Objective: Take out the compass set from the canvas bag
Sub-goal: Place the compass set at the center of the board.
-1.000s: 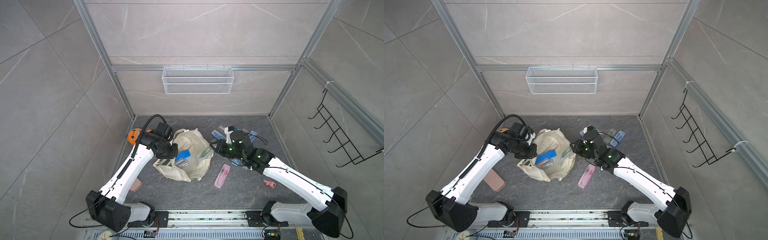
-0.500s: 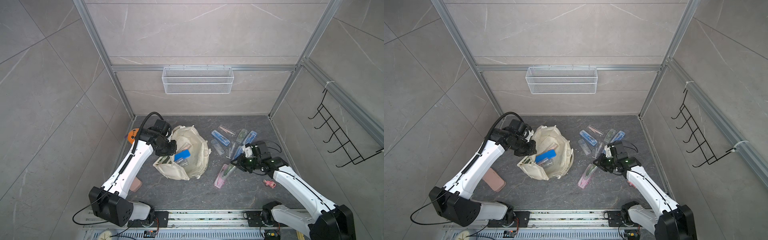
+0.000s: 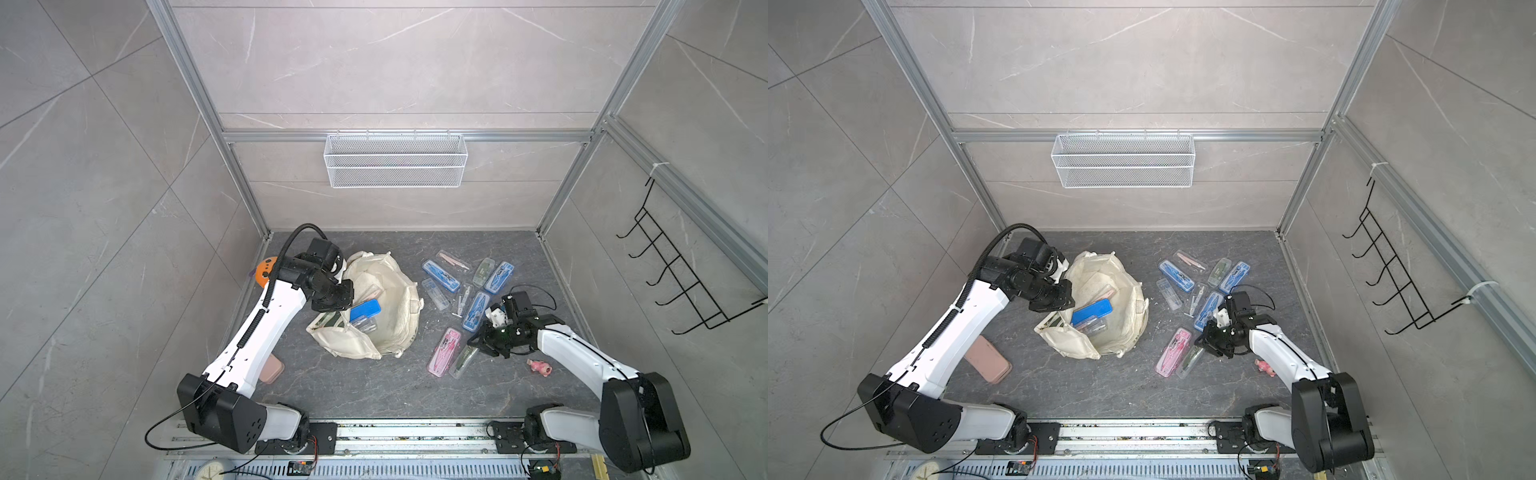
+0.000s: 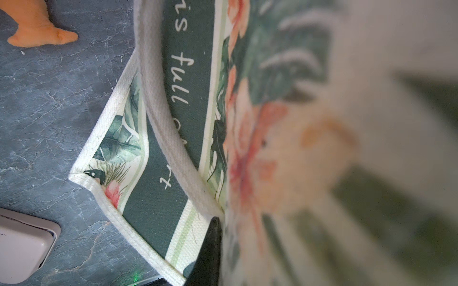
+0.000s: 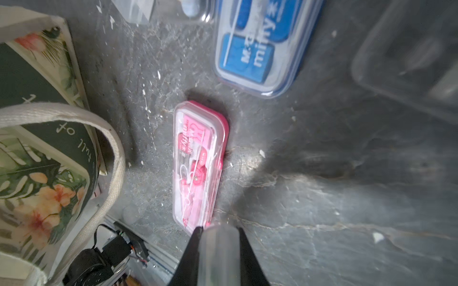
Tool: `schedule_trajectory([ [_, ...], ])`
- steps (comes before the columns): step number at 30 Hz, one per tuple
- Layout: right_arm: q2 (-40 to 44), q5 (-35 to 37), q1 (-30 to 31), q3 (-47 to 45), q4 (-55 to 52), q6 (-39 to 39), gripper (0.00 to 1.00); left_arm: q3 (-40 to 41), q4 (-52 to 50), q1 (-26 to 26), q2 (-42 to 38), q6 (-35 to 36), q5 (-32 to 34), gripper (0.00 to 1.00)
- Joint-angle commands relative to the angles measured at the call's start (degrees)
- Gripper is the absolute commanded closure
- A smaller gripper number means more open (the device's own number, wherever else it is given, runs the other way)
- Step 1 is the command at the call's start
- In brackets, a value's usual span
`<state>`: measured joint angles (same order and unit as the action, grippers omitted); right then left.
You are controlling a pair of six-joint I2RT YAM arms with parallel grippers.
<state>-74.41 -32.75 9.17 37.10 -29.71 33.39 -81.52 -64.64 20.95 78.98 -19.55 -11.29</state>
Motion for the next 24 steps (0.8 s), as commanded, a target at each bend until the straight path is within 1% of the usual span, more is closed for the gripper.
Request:
schedule_trajectory([
  [1, -1.81, -0.44, -0.2, -1.74, 3.37, -1.28, 0.88, -2.12, 2.48, -0.19, -0.76, 0.57, -2.68, 1.0],
  [3, -2.3, 0.31, -0.34, -1.95, 3.78, -0.84, 0.87, -1.87, 2.43, -0.21, -0.85, 0.51, -2.9, 1.0],
  [4, -2.25, 1.0, -0.41, -2.03, 3.67, -0.58, 0.84, -1.73, 2.42, -0.21, -0.95, 0.49, -2.95, 1.0],
  [9, 1.21, 5.6, -0.86, -1.56, 1.28, 1.17, 0.55, -1.41, 2.27, -0.21, -1.41, 0.48, -3.52, 1.0],
  [13, 4.67, 9.83, -0.9, 0.64, -3.01, 2.07, 0.45, -1.03, 2.16, -0.21, -1.89, 0.41, -3.65, 1.0],
  [15, 5.85, 11.23, -0.86, 2.0, -5.29, 2.41, 0.44, -0.6, 2.36, -0.21, -2.25, 0.28, -3.75, 1.0],
  [20, 11.81, 11.92, 0.25, 5.65, -9.01, 4.1, 0.48, 0.71, 2.27, -0.21, -3.06, -0.34, -3.83, 1.0],
  [24, 15.97, 14.05, 5.68, 10.05, -10.5, 7.69, 0.5, 1.36, 2.41, -0.21, -3.91, -0.8, -4.17, 1.0],
])
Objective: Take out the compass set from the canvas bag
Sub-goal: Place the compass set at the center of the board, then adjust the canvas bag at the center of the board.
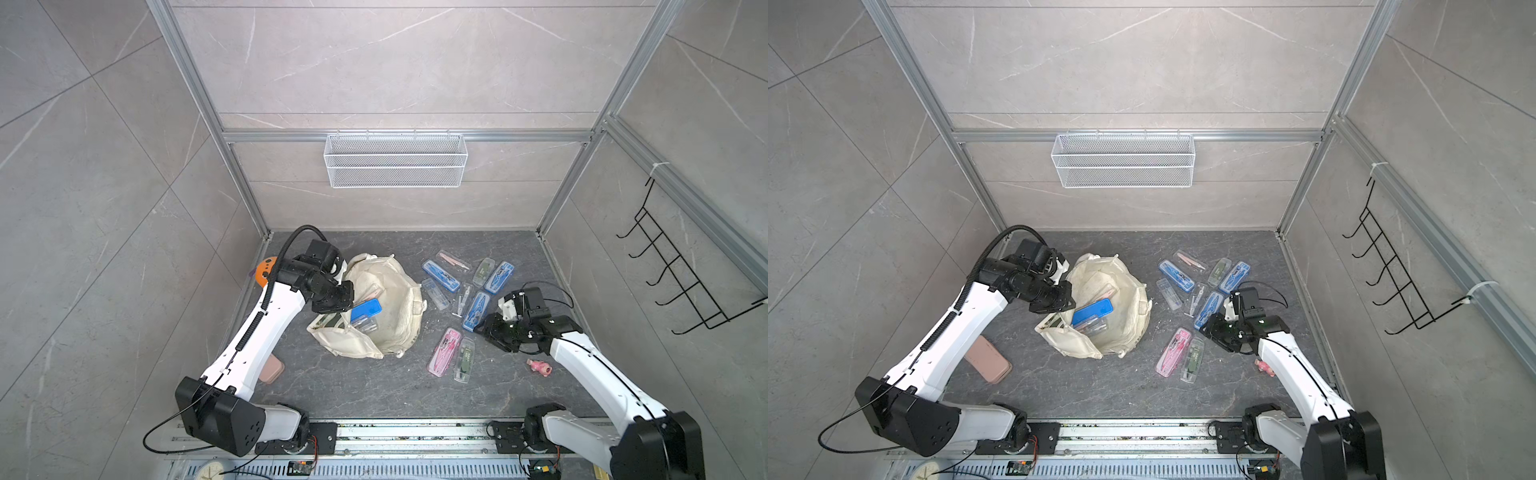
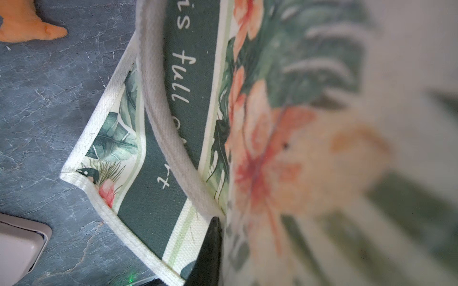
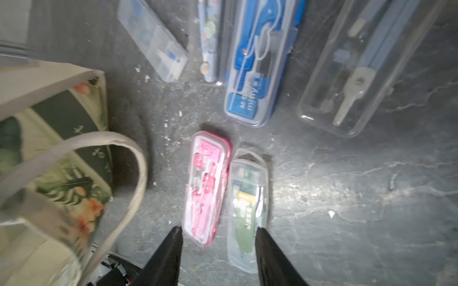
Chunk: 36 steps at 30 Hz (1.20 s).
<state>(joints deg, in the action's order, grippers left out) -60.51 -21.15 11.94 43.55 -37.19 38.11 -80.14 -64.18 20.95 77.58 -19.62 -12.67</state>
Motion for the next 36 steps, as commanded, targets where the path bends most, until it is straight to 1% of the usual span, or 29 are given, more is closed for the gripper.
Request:
schedule_trajectory([
  [1, 2.38, 3.51, 5.08, 5.05, -3.29, 4.11, 0.5, 0.1, 1.97, -0.21, -2.69, -0.72, -2.85, 1.0],
  [4, 1.89, 5.66, 12.47, 7.64, -1.31, 7.47, 0.43, 0.65, 2.38, -0.21, -2.98, -0.91, -3.07, 1.0],
  [7, -0.84, 6.44, 20.14, 8.91, 3.21, 10.71, 0.39, 1.05, 2.48, -0.21, -2.87, -1.03, -3.32, 1.0],
  [10, -4.48, 8.66, 27.25, 11.06, 6.7, 11.57, 0.36, 1.77, 2.61, -0.21, -3.08, -1.18, -3.2, 1.0],
  [13, -8.31, 10.27, 32.27, 13.77, 8.82, 11.21, 0.34, 3.14, 3.43, -0.21, -3.81, -2.01, -3.63, 1.0],
  [15, -10.86, 10.76, 33.98, 15.38, 9.3, 10.78, 0.33, 3.67, 3.92, -0.18, -4.17, -2.23, -3.6, 1.0],
  [18, -14.96, 10.92, 34.83, 17.09, 9.87, 10.6, 0.33, 3.43, 3.26, -0.2, -4.09, -1.92, -3.64, 1.0],
  [23, -20.82, 14.17, 34.96, 19.45, 8.63, 10.87, 0.33, 3.69, 2.99, -0.14, -4.72, -2.25, -3.34, 1.0],
  [27, -24.24, 14.81, 34.92, 20.26, 10.26, 10.94, 0.33, 4.11, 2.93, -0.18, -5.1, -2.13, -3.46, 1.0],
  [28, -24.96, 14.9, 34.91, 20.37, 10.93, 11.15, 0.35, 4.41, 3.0, -0.21, -5.2, -2.18, -3.56, 1.0],
  [29, -25.62, 15.16, 34.95, 20.55, 11.41, 11.44, 0.4, 4.65, 3.15, -0.13, -5.29, -2.4, -3.64, 1.0],
  [30, -26.2, 15.29, 34.92, 20.84, 11.7, 11.62, 0.47, 4.77, 3.2, -0.14, -5.3, -2.47, -3.86, 1.0],
  [32, -26.9, 14.87, 34.93, 21.2, 12.94, 12.24, 0.66, 4.94, 3.19, -0.12, -5.55, -2.54, -4.03, 1.0],
  [35, -27.19, 14.08, 35.14, 21.33, 14.14, 13.22, 0.85, 5.24, 3.23, -0.12, -5.87, -2.77, -3.35, 1.0],
  [36, -27.17, 13.81, 35.29, 21.39, 14.31, 13.36, 0.89, 5.07, 3.05, -0.14, -5.87, -3.09, -3.2, 1.0],
])
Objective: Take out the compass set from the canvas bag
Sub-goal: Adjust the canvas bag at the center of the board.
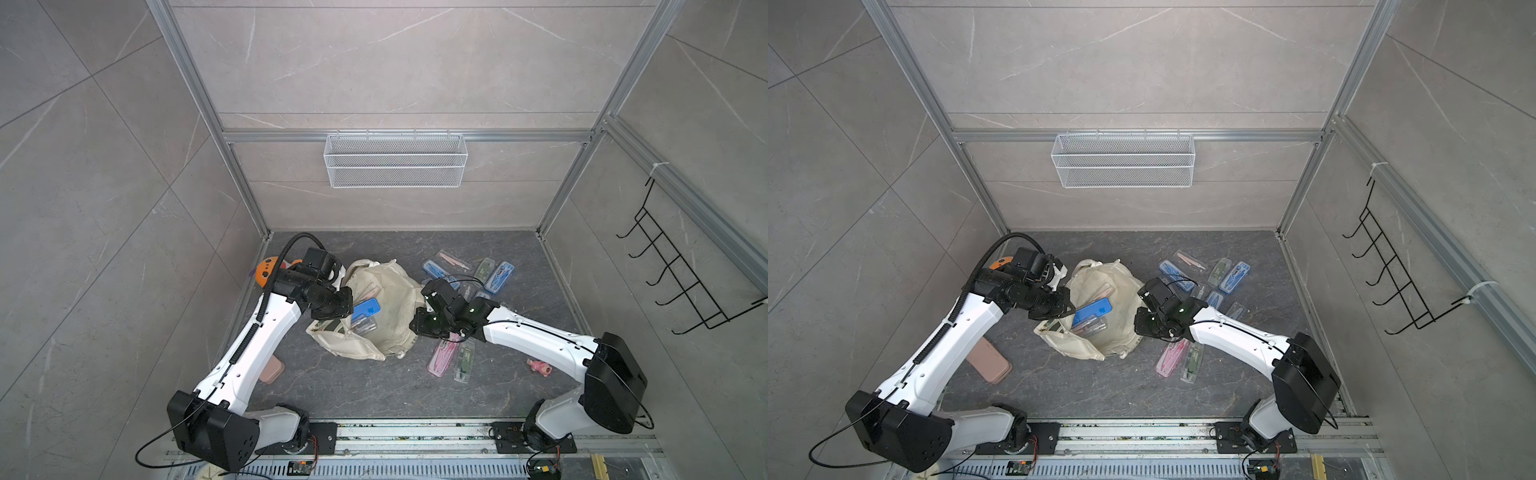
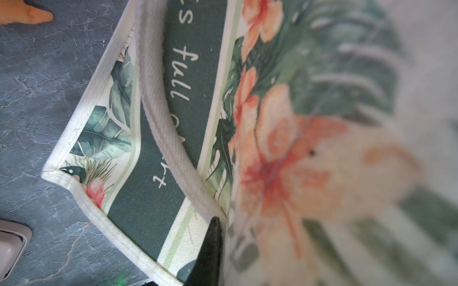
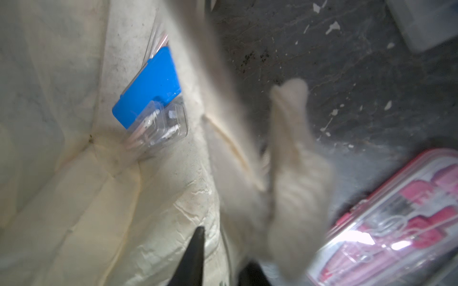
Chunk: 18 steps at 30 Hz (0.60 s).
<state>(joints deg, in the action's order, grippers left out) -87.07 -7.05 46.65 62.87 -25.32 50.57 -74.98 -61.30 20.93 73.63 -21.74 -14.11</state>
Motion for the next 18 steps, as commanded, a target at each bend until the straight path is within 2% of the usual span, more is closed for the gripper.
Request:
schedule_trajectory([
  [1, -0.41, -0.31, 0.81, 2.09, 2.47, 0.94, 0.92, -0.46, -0.26, -0.12, -1.87, -1.11, -1.62, 1.0],
  [5, 0.69, -0.43, 2.06, 1.13, 3.79, 2.81, 1.0, -1.59, -1.98, -0.05, -2.54, -2.27, 1.51, 1.0],
  [10, 1.96, 0.04, 3.42, 0.69, 4.23, 3.98, 1.0, -2.01, -3.88, -0.1, -1.98, -2.38, 3.06, 1.0],
  [12, 2.34, 0.02, 3.53, 0.67, 4.09, 4.58, 1.0, -2.43, -4.87, -0.1, -1.89, -2.87, 4.48, 0.89],
  [15, 2.67, 0.31, 3.77, 0.76, 4.09, 6.2, 1.0, -6.02, -9.07, -0.14, -1.95, -4.11, 9.96, 0.63],
  [18, 3.26, 2.29, 4.13, 0.13, 4.35, 9.44, 1.0, -11.74, -16.07, -0.11, -2.35, -6.52, 15.8, 0.48],
])
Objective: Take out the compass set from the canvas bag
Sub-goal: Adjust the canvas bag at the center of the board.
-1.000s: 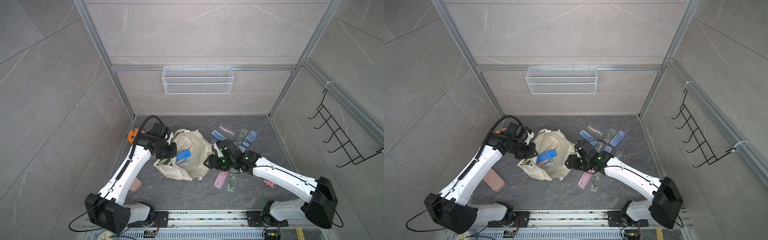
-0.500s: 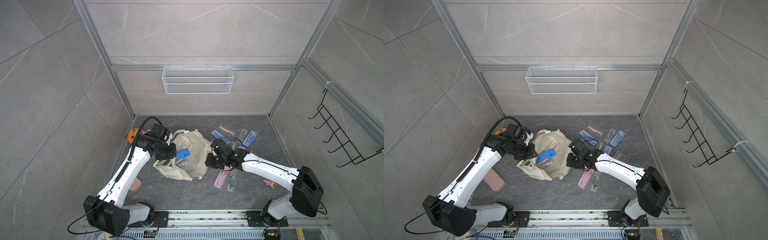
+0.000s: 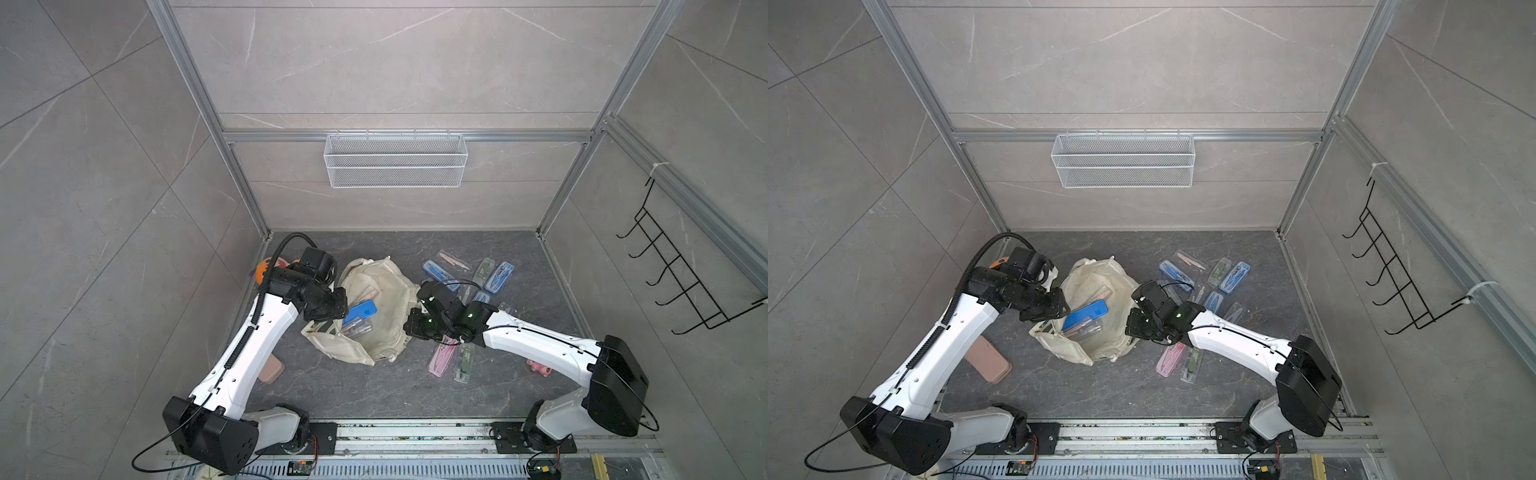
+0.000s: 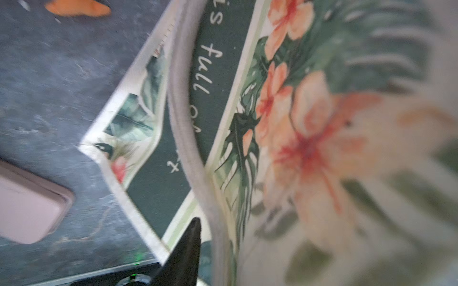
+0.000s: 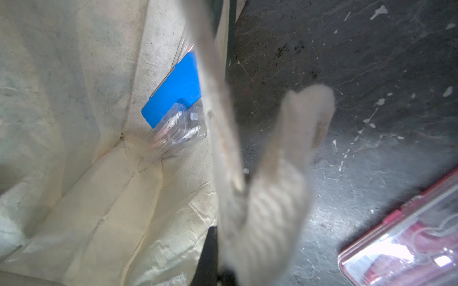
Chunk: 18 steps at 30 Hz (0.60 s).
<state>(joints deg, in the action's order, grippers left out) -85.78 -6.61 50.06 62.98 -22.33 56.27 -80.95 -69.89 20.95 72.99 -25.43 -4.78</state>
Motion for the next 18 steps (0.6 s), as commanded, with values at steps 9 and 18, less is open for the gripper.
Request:
schedule_trajectory([
  [9, 1.08, 5.41, 3.54, 0.81, 3.02, 9.1, 1.0, -4.69, -11.63, 0.3, -13.05, -18.03, 0.27, 0.44],
  [18, -0.79, 6.26, 5.51, 2.6, 3.1, 9.58, 1.0, 8.7, -2.32, 1.65, -22.3, -34.67, -4.52, 0.44],
])
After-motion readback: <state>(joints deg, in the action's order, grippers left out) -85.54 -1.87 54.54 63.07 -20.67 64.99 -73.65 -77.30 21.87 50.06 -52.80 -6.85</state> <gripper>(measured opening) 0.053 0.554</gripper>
